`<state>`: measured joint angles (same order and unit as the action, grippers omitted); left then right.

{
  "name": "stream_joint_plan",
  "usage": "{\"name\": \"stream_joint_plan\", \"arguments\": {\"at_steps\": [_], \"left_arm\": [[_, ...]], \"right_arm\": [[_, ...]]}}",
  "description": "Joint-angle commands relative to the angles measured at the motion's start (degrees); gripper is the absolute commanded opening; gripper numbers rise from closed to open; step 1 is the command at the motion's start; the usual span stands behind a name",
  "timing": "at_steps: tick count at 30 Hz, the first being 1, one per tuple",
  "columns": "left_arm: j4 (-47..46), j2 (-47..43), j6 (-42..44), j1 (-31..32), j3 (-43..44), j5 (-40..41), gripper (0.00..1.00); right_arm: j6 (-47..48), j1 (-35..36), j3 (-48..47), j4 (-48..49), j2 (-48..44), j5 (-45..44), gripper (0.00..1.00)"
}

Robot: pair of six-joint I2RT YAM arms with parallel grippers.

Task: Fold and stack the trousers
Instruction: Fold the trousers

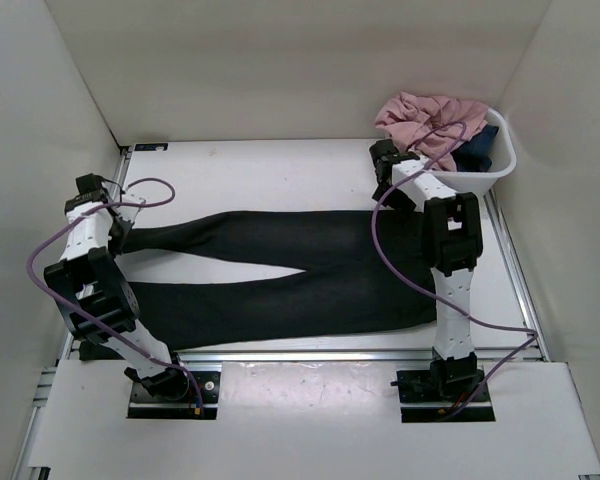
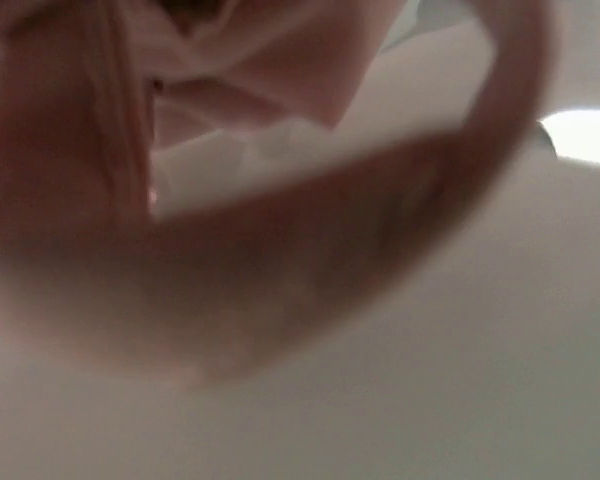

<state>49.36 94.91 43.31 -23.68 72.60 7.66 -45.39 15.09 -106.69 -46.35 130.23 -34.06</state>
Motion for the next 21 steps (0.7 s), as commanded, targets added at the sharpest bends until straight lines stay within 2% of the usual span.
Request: {"name": "stream_joint_plan", "arguments": {"at_steps": [1, 2, 5, 7, 10, 11, 12, 17, 21], "left_arm": [[0.38, -3.42, -0.95, -1.1, -0.44, -1.07, 0.14], [0.38, -3.42, -0.95, -1.63, -0.44, -1.07, 0.14], [0.38, -3.42, -0.95, -3.56, 2.63, -1.07, 0.14], [0.38, -2.89, -0.95, -4.17, 4.82, -1.07, 0.14], [0.38, -2.89, -0.95, -4.18, 5.62, -1.6, 0.14], [0.9, -2.89, -0.34, -4.18, 5.62, -1.6, 0.14], [0.91, -3.5, -0.33, -4.18, 5.62, -0.9, 0.14], [0.91, -5.08, 0.2, -4.71, 4.49, -1.5, 0.14], [1.43, -5.09, 0.2, -4.71, 5.71, -2.74, 0.14]], "right_arm": [[1.35, -1.38, 3.14, -3.42, 1.88, 3.64, 0.77], [1.35, -1.99, 5.42, -2.01, 0.65, 5.31, 0.63], [1.35, -2.0, 12.64, 0.64, -2.96, 10.32, 0.39], [1.35, -2.52, 15.18, 0.64, -3.67, 12.96, 0.34], [1.35, -3.05, 17.57, 1.79, -5.78, 15.78, 0.17], [1.35, -3.05, 19.14, 2.4, -7.0, 15.78, 0.06], [1.35, -3.05, 20.03, 2.4, -7.71, 15.78, 0.0], [2.75, -3.05, 21.36, 4.15, -11.84, 12.27, 0.0], [7.23, -3.05, 13.38, 2.5, -10.71, 10.07, 0.02]]}}
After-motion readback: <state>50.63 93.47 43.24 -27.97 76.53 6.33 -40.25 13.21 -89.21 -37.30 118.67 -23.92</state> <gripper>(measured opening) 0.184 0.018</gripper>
